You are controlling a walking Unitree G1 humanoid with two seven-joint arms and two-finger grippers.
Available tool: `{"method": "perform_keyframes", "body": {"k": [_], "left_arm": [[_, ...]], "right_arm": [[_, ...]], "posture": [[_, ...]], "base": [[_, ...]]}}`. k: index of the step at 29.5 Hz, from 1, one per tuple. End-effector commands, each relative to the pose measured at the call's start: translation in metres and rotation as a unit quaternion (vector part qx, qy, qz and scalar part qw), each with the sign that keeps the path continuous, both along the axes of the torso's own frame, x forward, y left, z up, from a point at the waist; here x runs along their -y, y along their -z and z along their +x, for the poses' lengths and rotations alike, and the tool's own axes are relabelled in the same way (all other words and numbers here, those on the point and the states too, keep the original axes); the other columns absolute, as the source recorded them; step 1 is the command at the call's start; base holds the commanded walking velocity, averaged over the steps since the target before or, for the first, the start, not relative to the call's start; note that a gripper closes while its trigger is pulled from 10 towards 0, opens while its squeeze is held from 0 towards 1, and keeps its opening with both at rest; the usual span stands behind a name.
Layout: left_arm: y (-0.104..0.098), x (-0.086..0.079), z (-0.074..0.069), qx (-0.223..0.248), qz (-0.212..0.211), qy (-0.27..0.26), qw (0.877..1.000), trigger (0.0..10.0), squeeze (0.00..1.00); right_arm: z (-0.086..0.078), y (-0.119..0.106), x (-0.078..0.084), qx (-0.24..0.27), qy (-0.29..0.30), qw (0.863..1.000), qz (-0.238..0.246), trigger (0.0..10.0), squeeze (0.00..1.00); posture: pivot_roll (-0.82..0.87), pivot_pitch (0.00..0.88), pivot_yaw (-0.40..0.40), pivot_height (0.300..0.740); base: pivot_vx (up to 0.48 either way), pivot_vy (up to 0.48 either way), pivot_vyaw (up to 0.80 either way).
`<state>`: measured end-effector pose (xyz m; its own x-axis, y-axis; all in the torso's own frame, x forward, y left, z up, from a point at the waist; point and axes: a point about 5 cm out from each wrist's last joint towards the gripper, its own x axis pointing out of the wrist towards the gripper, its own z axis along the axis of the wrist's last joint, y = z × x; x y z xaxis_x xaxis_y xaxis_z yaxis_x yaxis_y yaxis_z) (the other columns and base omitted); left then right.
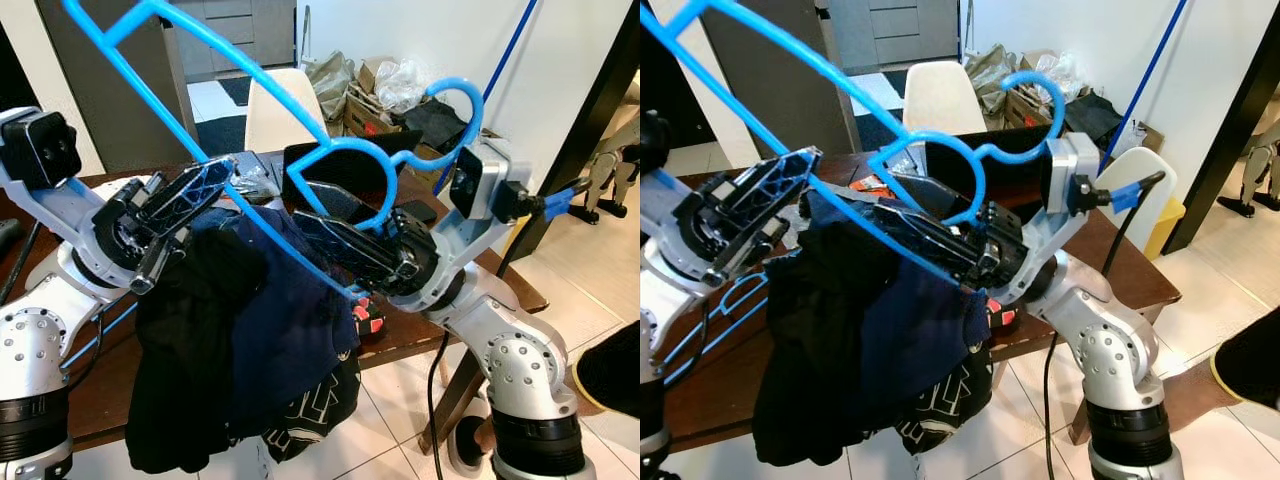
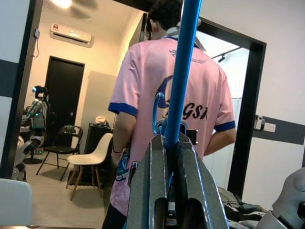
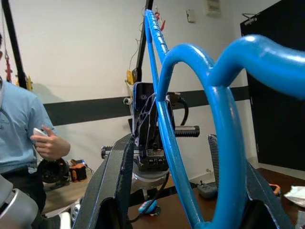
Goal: Hang hanger
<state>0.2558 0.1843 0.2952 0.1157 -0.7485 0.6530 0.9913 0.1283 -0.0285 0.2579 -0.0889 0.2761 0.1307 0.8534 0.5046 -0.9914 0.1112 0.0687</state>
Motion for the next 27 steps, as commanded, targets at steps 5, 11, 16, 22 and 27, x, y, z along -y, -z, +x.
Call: {"method": "perform_keyframes", "body": {"k": [5, 11, 16, 22, 27], "left_arm": [[-0.003, -0.008, -0.004, 0.008, 0.005, -0.008, 1.0, 0.0, 0.0], [-0.003, -0.01, -0.004, 0.009, 0.009, -0.012, 1.0, 0.0, 0.0], [-0.004, -0.013, -0.004, 0.012, 0.014, -0.019, 1.0, 0.0, 0.0], [-0.005, -0.016, -0.004, 0.013, 0.023, -0.029, 0.999, 0.0, 0.0], [-0.005, -0.019, -0.004, 0.014, 0.027, -0.033, 0.999, 0.0, 0.0]], "right_arm": [[0.002, 0.0, 0.007, -0.001, -0.001, 1.0, -0.013, 10.0, 0.04], [0.003, -0.001, 0.011, 0.0, 0.007, 1.0, -0.011, 10.0, 1.0], [0.006, -0.005, 0.023, 0.016, 0.027, 0.999, -0.018, 10.0, 1.0], [0.001, -0.008, 0.033, 0.021, 0.009, 1.0, -0.02, 10.0, 1.0], [-0.007, -0.004, 0.032, -0.001, -0.032, 0.999, -0.022, 10.0, 0.99]], "posture": [[0.01, 0.0, 0.022, 0.74], [0.01, 0.0, 0.022, 0.74], [0.01, 0.0, 0.021, 0.74], [0.01, 0.0, 0.021, 0.74], [0.01, 0.0, 0.02, 0.74]], "base": [[0.0, 0.0, 0.0], [0.0, 0.0, 0.0], [0.0, 0.0, 0.0], [0.0, 0.0, 0.0], [0.0, 0.0, 0.0]]}}
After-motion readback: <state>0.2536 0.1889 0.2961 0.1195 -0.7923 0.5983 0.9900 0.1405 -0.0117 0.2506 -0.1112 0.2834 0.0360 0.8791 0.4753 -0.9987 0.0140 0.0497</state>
